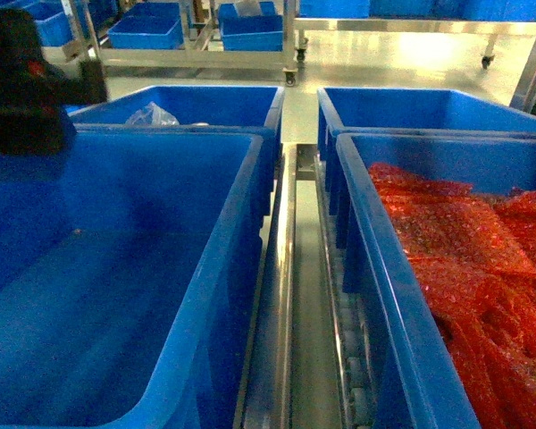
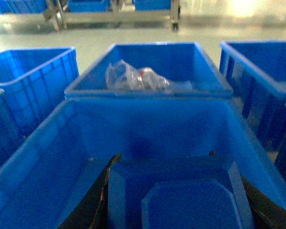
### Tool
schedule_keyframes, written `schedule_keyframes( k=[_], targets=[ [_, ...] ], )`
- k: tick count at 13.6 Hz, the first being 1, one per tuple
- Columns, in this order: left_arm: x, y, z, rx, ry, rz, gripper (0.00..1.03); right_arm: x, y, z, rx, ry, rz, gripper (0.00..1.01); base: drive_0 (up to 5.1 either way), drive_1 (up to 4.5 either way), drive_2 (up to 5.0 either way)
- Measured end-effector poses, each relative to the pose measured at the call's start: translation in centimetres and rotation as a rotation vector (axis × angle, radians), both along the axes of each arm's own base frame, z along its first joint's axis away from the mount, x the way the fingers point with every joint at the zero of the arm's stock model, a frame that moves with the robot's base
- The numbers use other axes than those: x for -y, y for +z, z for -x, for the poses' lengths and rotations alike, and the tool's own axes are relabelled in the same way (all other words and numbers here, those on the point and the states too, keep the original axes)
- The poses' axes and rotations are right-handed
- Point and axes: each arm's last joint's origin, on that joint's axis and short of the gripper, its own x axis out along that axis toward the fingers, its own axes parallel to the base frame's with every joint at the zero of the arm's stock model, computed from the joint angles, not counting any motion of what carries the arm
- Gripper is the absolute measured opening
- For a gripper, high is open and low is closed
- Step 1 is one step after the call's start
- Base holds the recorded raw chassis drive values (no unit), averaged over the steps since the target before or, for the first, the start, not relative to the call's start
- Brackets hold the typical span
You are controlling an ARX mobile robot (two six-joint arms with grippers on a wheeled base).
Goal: Pick blue part to blue bin on bottom shelf
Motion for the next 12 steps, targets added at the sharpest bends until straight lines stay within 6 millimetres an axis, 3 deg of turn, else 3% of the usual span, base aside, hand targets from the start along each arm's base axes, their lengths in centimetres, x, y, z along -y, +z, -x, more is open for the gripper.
schedule_keyframes(
  k=[3,4,6,8,11,12],
  targets=[
    [0.5,-2.1,-1.4,-0.08,-0.013,-0.005,0.43,0.0,0.0,0.0,0.0,0.0,0.0,0.98,0.0,0.0,0.0],
    [0.5,-1.5,-1.2,-0.045,-0.024,0.004,0.5,0.0,0.0,0.0,0.0,0.0,0.0,0.98,0.0,0.0,0.0],
    [0.2,0.5,1.0,0.024,-0.045,0.004,0.76,0.0,0.0,0.0,0.0,0.0,0.0,0.98,0.0,0.0,0.0],
    [-1.5,1.0,3.7,0.015,0.006,-0.018,0.99,0.0,0.0,0.0,0.0,0.0,0.0,0.98,0.0,0.0,0.0],
    [-1.8,1.6,4.2,0.047,0.018,0.006,0.98,0.0,0.0,0.0,0.0,0.0,0.0,0.98,0.0,0.0,0.0],
    [-2.2,1.4,4.3,0.131,-0.03,0.033,0.89,0.0,0.0,0.0,0.0,0.0,0.0,0.98,0.0,0.0,0.0]
  ],
)
